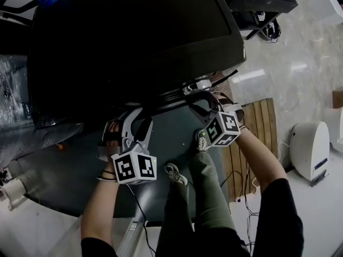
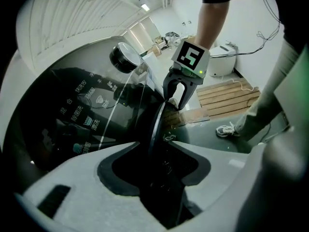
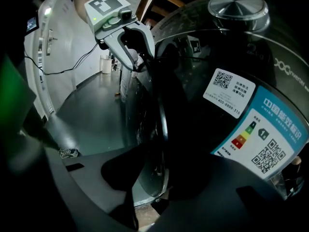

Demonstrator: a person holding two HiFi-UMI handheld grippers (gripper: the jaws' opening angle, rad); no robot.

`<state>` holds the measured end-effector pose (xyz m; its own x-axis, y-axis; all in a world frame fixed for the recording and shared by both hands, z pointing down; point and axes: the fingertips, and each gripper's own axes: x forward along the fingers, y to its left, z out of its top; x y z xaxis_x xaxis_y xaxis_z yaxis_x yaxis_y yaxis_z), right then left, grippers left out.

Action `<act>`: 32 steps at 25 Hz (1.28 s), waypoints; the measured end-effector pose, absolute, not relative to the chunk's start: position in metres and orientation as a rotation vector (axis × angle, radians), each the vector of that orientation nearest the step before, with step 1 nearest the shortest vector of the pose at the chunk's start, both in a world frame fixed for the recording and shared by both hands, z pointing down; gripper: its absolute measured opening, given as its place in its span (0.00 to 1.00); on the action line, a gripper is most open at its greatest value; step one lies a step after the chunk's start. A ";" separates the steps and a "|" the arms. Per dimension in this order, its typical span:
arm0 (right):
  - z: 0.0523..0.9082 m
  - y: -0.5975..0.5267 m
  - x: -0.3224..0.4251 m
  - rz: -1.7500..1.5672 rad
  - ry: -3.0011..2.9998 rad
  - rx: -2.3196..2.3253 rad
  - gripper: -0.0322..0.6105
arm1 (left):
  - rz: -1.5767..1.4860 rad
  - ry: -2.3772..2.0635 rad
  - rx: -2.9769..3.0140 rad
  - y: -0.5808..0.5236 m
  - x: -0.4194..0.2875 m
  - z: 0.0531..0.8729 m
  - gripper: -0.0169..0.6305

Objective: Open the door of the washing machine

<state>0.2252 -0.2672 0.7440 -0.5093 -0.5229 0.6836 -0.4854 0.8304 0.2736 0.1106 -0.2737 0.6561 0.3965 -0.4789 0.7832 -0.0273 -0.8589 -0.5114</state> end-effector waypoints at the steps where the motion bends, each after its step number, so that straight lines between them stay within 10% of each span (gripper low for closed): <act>1: 0.744 -0.267 0.225 -0.048 -2.194 0.743 0.29 | -1.467 0.434 -2.239 -0.274 0.111 0.656 0.31; 32: 0.751 -0.193 0.210 0.158 -2.309 0.763 0.24 | -1.583 0.325 -2.410 -0.224 0.101 0.659 0.30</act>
<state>0.2104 -0.1927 0.7509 -0.5890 -0.4808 0.6496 -0.5646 0.8199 0.0949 0.1013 -0.2236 0.6586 0.3887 -0.3134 0.8664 -0.0536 -0.9465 -0.3183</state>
